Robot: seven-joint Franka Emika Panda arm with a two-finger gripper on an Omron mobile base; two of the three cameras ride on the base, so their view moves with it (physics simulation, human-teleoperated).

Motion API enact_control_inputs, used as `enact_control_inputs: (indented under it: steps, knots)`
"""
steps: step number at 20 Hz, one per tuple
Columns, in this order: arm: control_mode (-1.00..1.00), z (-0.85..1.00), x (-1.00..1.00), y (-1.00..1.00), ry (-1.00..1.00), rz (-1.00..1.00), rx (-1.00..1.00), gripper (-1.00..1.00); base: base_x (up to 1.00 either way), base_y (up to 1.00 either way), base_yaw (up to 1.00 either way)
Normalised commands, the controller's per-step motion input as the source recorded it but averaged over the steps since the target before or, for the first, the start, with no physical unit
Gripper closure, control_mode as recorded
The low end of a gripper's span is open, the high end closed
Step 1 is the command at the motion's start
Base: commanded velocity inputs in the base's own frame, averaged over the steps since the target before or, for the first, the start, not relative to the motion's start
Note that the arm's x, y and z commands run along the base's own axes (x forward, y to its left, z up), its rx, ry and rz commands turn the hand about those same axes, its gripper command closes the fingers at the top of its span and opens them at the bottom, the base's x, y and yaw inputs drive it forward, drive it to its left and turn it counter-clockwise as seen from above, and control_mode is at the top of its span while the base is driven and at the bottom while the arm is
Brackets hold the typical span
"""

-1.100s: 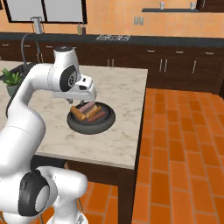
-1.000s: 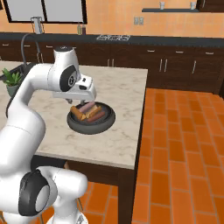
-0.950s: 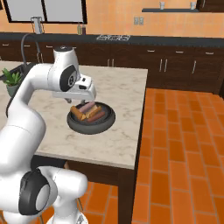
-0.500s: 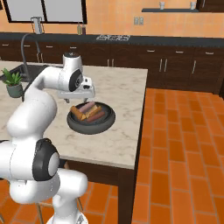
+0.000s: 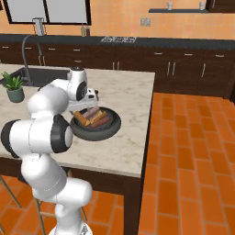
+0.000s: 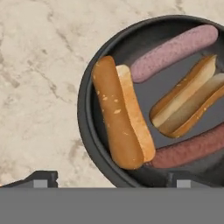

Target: Place one bun and one sausage from the bowl on each plate.

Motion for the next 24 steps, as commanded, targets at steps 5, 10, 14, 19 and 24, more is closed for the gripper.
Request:
enact_control_inputs:
  steps: [5, 10, 14, 19, 24]
  knots:
    - [-1.0, -0.53, 0.15, 0.0, 0.08, 0.09, 0.0, -1.0, 0.0, 0.0, 0.0]
    - [-1.0, -0.48, 0.0, 0.12, 0.07, 0.05, 0.0, -1.0, 0.0, 0.0, 0.0]
    - [-1.0, -0.23, 0.06, 0.01, 0.01, 0.03, 0.01, -1.0, 0.0, 0.0, 0.0]
    - [-1.0, -0.11, 0.07, 0.0, 0.0, 0.04, 0.01, 1.0, 0.0, 0.0, 0.0]
    - [-1.0, 0.0, 0.0, 0.02, 0.0, 0.0, 0.0, 1.0, 0.0, 0.0, 0.0]
